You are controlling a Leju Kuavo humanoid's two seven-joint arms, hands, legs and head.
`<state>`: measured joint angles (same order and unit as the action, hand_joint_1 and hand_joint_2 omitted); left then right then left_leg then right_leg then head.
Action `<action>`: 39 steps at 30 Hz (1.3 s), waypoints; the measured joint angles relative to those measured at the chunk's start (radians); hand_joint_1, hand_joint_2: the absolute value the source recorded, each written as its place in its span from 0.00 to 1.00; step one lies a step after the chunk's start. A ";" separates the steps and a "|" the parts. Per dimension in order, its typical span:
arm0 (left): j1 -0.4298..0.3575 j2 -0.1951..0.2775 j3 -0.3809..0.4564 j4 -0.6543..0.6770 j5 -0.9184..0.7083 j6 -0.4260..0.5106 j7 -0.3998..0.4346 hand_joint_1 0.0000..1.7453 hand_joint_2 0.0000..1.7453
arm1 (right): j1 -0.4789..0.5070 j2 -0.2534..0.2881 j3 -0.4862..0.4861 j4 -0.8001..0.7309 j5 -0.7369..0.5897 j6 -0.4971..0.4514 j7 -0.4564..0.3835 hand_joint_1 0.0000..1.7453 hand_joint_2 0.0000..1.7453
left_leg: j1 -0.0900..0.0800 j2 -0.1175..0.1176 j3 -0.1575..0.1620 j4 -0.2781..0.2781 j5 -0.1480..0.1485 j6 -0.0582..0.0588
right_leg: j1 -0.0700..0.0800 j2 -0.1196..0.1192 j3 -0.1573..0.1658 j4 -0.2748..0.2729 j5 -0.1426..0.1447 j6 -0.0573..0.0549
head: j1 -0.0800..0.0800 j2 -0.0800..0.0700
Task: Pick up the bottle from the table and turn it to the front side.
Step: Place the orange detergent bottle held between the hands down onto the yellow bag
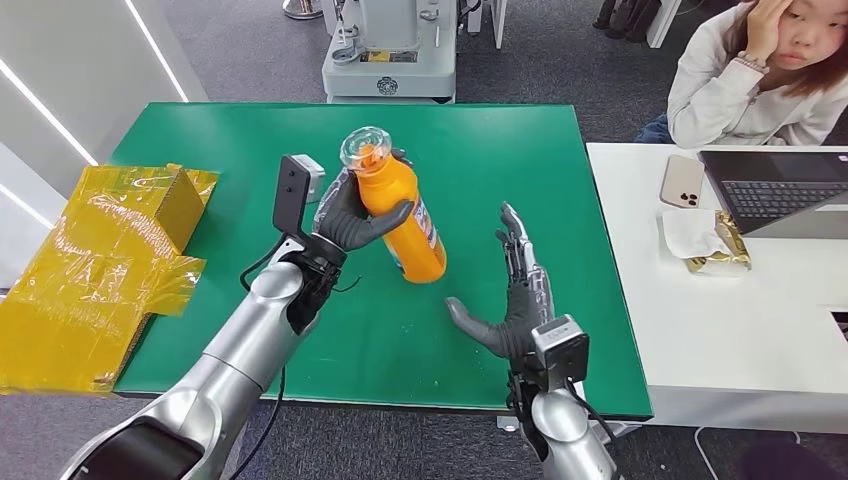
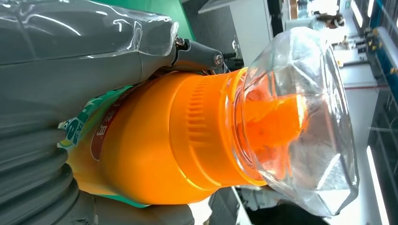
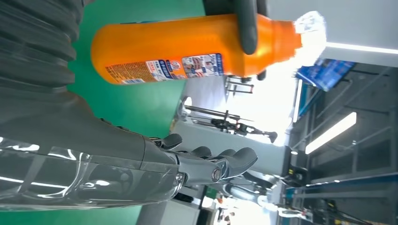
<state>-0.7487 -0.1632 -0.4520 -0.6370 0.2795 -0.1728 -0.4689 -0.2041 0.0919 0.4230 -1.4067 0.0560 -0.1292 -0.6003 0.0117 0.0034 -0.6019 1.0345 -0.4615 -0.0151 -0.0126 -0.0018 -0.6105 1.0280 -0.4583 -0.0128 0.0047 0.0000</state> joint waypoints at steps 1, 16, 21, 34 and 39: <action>-0.004 0.002 0.008 0.006 0.001 0.001 -0.001 1.00 1.00 | 0.006 -0.002 0.001 -0.019 -0.003 0.002 0.000 0.00 1.00 | 0.000 0.000 0.000 0.000 0.000 0.000 | 0.000 0.000 0.000 0.000 0.000 0.000 | 0.000 0.000; -0.007 0.066 0.030 0.013 -0.454 0.396 -0.074 1.00 1.00 | 0.068 -0.006 0.033 -0.183 0.046 0.036 0.020 0.00 1.00 | 0.000 0.000 0.000 0.000 0.000 0.000 | 0.000 0.000 0.000 0.000 0.000 0.000 | 0.000 0.000; -0.012 0.092 0.032 0.011 -0.642 0.534 -0.054 1.00 1.00 | 0.069 -0.006 0.033 -0.194 0.047 0.053 0.025 0.00 1.00 | 0.000 0.000 0.000 0.000 0.000 0.000 | 0.000 0.000 0.000 0.000 0.000 0.000 | 0.000 0.000; -0.064 0.114 0.032 0.021 -0.994 0.695 0.048 1.00 1.00 | 0.078 -0.006 0.033 -0.203 0.049 0.066 0.035 0.00 1.00 | 0.000 0.000 0.000 0.000 0.000 0.000 | 0.000 0.000 0.000 0.000 0.000 0.000 | 0.000 0.000; -0.073 0.117 0.031 0.036 -1.080 0.716 0.097 1.00 1.00 | 0.080 -0.006 0.032 -0.204 0.049 0.065 0.035 0.00 1.00 | 0.000 0.000 0.000 0.000 0.000 0.000 | 0.000 0.000 0.000 0.000 0.000 0.000 | 0.000 0.000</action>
<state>-0.8220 -0.0466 -0.4206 -0.6007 -0.8000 0.5430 -0.3723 -0.1239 0.0858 0.4554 -1.6107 0.1049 -0.0644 -0.5654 0.0118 0.0035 -0.6019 1.0345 -0.4614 -0.0152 -0.0126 -0.0018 -0.6105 1.0280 -0.4582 -0.0129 0.0046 0.0000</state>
